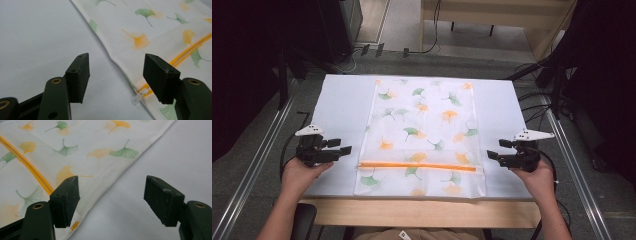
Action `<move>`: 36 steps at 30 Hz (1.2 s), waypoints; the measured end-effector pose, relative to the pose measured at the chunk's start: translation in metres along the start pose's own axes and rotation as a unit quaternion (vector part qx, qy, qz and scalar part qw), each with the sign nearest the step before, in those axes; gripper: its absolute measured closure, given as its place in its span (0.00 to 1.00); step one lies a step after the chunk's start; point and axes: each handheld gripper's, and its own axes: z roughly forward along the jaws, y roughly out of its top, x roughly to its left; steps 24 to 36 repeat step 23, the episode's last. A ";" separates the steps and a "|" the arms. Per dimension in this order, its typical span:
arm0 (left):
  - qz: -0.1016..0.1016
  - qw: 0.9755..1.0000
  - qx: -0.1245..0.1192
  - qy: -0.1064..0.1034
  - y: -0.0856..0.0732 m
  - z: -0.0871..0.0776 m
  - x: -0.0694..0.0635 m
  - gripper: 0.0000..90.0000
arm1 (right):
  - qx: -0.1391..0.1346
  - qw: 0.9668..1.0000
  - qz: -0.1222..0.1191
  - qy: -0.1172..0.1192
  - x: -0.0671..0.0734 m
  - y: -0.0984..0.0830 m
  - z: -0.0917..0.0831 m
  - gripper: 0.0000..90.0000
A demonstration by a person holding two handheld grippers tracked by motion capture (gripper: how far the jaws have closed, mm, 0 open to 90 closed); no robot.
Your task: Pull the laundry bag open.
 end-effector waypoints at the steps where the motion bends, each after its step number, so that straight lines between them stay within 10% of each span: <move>1: -0.002 1.000 -0.002 0.003 0.000 0.000 0.002 0.43 | -0.001 1.000 0.005 -0.004 -0.002 -0.002 0.000 0.33; 20: -0.044 0.998 0.014 0.031 -0.005 0.001 0.022 0.40 | 0.013 0.999 0.023 -0.032 -0.019 -0.014 0.002 0.29; 36: -0.031 0.999 0.014 0.039 -0.007 0.001 0.025 0.40 | 0.019 0.999 0.030 -0.030 -0.020 -0.013 0.002 0.29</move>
